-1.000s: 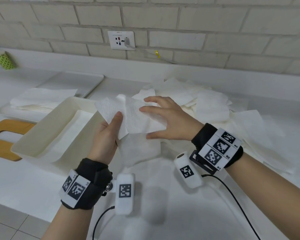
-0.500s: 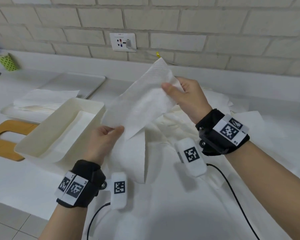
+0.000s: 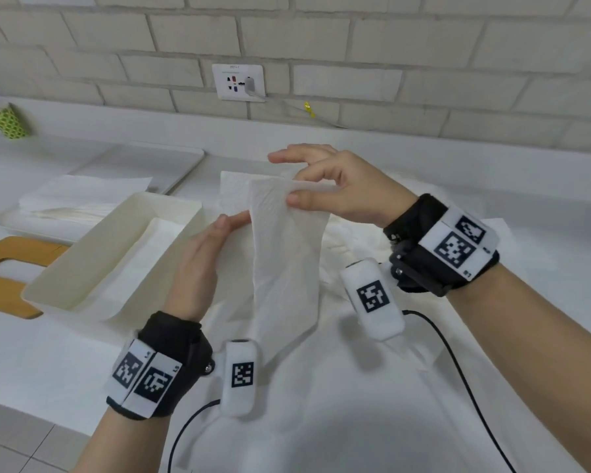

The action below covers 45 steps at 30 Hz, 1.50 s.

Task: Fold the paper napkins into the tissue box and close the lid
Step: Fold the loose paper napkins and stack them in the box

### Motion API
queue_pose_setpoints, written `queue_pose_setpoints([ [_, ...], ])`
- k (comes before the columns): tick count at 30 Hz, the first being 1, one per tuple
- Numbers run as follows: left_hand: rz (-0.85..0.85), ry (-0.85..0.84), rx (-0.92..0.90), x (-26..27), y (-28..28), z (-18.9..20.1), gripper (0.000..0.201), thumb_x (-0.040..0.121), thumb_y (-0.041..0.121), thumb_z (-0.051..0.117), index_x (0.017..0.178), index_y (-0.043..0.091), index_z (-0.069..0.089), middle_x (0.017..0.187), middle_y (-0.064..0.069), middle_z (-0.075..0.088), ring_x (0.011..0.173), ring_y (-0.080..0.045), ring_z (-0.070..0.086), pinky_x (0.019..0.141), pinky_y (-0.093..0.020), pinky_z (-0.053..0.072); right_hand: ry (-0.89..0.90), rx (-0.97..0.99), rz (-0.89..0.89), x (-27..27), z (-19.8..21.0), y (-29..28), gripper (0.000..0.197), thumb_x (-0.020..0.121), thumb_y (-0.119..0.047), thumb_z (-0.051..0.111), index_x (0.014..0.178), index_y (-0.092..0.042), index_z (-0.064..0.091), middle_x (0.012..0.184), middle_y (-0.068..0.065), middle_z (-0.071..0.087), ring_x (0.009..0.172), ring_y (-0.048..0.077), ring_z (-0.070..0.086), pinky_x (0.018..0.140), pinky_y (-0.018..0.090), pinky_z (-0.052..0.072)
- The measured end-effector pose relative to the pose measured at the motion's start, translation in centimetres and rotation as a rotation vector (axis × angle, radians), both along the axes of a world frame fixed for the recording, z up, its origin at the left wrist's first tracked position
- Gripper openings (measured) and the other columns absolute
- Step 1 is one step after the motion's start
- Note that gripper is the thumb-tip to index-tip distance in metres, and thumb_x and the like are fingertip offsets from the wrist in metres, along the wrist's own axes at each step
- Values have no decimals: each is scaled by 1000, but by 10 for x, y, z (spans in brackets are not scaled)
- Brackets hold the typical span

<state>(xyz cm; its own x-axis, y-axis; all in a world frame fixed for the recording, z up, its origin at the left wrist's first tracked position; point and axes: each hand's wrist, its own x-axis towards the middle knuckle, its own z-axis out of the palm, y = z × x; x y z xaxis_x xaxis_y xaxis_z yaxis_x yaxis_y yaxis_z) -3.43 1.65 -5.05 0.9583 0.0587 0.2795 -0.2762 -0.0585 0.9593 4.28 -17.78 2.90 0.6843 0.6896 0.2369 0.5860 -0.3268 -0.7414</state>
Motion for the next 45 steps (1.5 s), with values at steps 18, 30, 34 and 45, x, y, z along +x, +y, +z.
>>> queue_pose_setpoints([
  [18, 116, 24, -51, -1, -22, -12, 13, 92, 25, 57, 99, 21, 67, 92, 6, 72, 87, -11, 66, 74, -25, 52, 288, 213, -205, 6, -20, 23, 16, 76, -4, 73, 65, -13, 65, 67, 0, 61, 61, 5, 57, 60, 16, 45],
  [30, 111, -66, 10, -6, -11, -6, 62, 79, 9, 64, 125, 48, 51, 122, 0, 64, 108, -23, 62, 93, -43, 50, 173, 305, -215, 16, -28, 38, 29, 75, 3, 69, 78, -21, 54, 70, -2, 64, 70, 13, 61, 75, 33, 49],
  [34, 156, -24, 7, -7, 0, -15, 54, 85, -3, 62, 119, 39, 58, 116, 23, 65, 104, -2, 61, 90, -24, 50, 221, 263, -264, 25, -48, 40, 26, 80, 2, 64, 82, -22, 54, 70, 3, 66, 70, 16, 59, 75, 34, 48],
  [45, 390, 173, -18, -14, 31, -35, 42, 92, -2, 52, 99, 36, 69, 119, 5, 65, 109, -3, 59, 97, -19, 42, -60, -866, -42, 20, -113, 46, 44, 79, -30, 70, 116, -12, 54, 117, 6, 49, 102, 25, 52, 83, 35, 46],
])
